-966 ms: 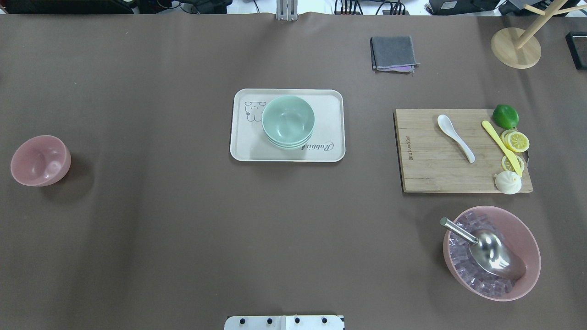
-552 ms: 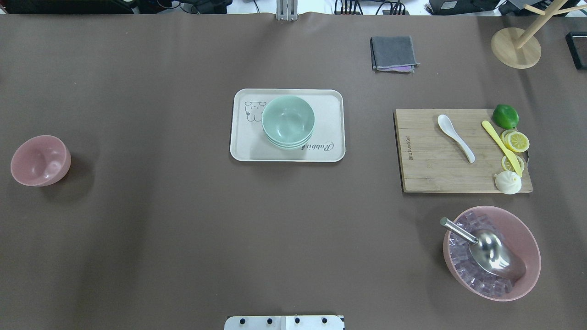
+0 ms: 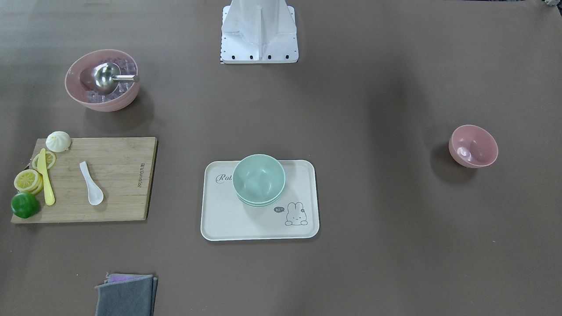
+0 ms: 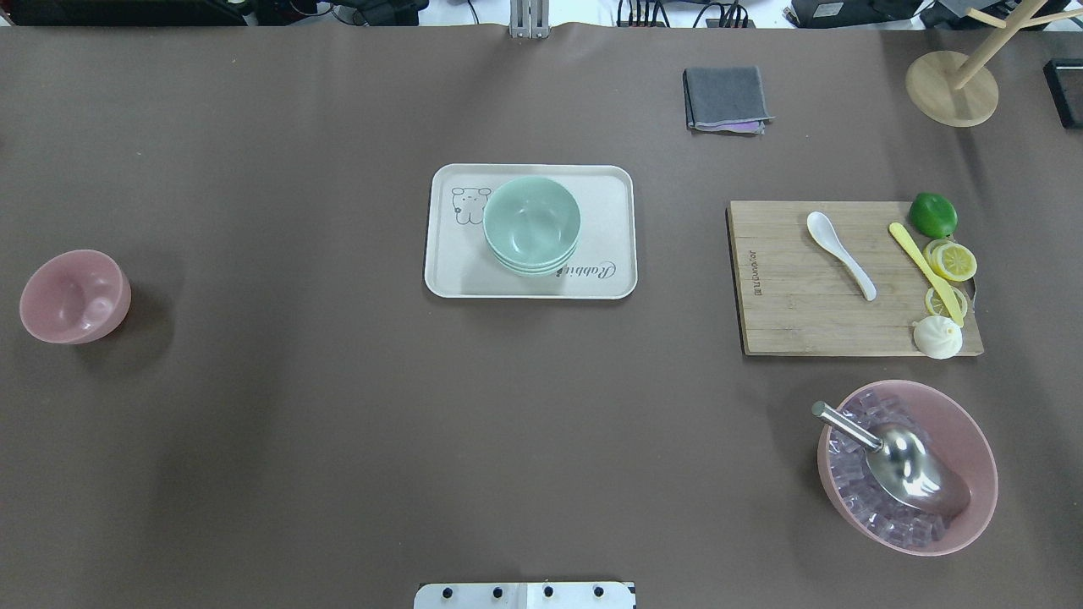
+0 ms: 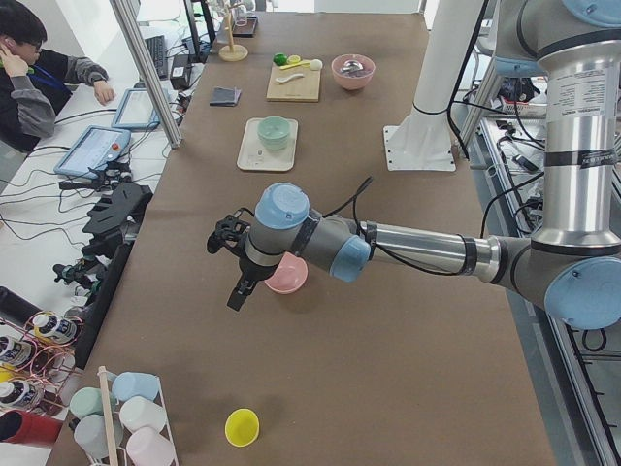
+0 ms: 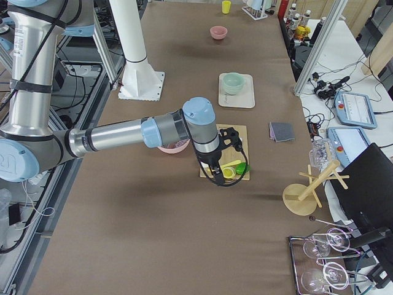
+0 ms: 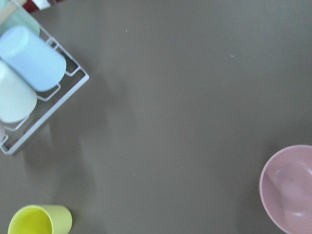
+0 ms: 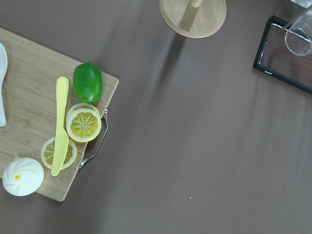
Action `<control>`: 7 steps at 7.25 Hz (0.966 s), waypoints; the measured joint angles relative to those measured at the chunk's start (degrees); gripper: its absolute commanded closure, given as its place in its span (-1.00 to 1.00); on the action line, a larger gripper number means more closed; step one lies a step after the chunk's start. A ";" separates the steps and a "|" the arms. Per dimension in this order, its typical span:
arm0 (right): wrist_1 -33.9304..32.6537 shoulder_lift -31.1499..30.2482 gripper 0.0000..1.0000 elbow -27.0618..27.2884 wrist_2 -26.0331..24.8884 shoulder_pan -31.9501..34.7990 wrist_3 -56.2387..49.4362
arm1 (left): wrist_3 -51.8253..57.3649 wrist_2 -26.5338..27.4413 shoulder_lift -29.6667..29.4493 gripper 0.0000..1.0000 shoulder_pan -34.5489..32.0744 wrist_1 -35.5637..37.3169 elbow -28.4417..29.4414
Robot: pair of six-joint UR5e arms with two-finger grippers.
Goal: Stack pink bowl on green and place spoon
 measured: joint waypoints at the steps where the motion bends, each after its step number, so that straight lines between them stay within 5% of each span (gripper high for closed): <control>1: 0.74 -0.29 -1.00 -0.22 0.22 0.00 -0.16 | 0.04 -0.07 -0.63 -0.96 0.04 -1.42 1.23; 3: 2.21 -0.03 -1.00 -0.97 1.04 -1.40 2.67 | -2.46 0.17 -1.83 -0.96 0.68 -4.34 3.33; 7: 8.35 2.89 -1.00 -1.69 -3.94 -17.52 30.70 | -13.14 0.39 -5.39 -0.96 9.95 -10.09 15.06</control>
